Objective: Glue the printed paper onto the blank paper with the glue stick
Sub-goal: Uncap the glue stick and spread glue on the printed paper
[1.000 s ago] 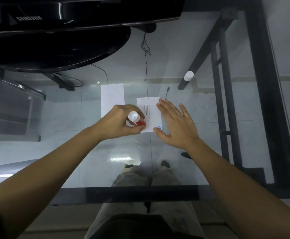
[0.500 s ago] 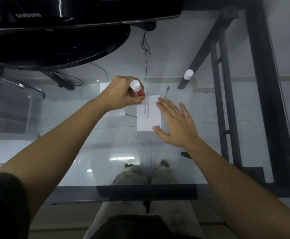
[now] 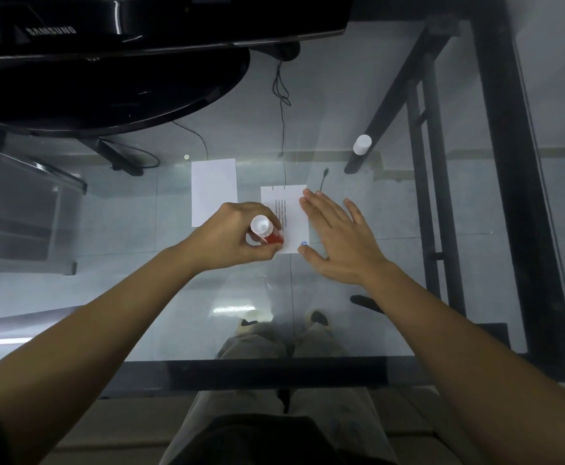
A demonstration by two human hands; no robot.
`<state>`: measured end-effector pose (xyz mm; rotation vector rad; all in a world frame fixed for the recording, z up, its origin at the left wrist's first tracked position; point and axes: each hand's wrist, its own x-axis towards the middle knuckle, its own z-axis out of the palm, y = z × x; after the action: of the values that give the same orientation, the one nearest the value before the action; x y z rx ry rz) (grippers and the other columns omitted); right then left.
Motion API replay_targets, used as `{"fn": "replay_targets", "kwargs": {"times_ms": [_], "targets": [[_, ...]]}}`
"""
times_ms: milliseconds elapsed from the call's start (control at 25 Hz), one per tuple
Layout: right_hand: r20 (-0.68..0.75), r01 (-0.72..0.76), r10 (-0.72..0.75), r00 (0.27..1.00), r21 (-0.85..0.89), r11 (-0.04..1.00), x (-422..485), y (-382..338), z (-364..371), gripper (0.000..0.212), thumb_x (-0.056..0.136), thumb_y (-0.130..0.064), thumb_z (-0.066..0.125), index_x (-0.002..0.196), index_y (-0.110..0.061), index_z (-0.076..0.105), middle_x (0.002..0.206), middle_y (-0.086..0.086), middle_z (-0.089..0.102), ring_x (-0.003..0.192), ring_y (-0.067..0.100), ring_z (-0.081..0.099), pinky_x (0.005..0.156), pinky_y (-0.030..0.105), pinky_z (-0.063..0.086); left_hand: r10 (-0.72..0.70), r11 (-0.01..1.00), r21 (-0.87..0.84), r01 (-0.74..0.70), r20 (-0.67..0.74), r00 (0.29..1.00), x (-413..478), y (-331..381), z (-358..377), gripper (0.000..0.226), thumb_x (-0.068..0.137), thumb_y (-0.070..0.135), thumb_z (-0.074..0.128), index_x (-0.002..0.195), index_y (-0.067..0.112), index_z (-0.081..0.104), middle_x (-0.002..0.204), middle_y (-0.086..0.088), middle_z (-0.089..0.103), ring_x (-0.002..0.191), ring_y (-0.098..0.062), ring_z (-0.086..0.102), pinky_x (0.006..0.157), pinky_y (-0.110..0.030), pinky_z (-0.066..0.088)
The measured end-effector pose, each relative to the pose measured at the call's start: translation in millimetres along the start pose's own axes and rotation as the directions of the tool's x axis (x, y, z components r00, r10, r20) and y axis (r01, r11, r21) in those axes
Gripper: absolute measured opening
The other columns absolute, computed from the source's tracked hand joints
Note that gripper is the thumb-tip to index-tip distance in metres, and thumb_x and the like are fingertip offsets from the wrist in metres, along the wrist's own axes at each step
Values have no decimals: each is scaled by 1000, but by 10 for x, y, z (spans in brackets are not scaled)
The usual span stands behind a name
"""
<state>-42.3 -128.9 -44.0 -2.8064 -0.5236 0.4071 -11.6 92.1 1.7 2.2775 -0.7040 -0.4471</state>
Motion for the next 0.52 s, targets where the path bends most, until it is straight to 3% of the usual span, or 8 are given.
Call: {"fn": "replay_targets", "kwargs": {"times_ms": [240, 400, 520], "targets": [[-7, -3, 3, 1000, 33, 999, -3, 3, 0, 76, 88, -52, 41, 148, -21, 7, 158, -4, 3, 144, 10, -1, 113, 38, -8, 59, 997, 39, -62, 80, 995, 155, 18, -69, 21, 72, 20, 76, 87, 9, 68, 85, -5, 71, 71, -17, 64, 68, -16, 49], [-13, -5, 6, 1000, 60, 998, 12, 2, 19, 77, 86, -51, 44, 147, -22, 9, 158, -5, 6, 144, 11, 2, 112, 36, -10, 26, 998, 63, -26, 0, 1000, 444, -81, -260, 20, 73, 24, 75, 86, 11, 67, 84, -3, 70, 68, -12, 62, 64, -11, 48], [-13, -5, 6, 1000, 77, 997, 18, -1, 16, 77, 86, -51, 46, 147, -22, 8, 158, -5, 6, 144, 11, 3, 112, 37, -11, -57, 995, 80, 62, -71, 996, 591, -134, -338, 22, 74, 26, 75, 87, 11, 66, 85, -5, 69, 71, -16, 62, 67, -26, 53]]}}
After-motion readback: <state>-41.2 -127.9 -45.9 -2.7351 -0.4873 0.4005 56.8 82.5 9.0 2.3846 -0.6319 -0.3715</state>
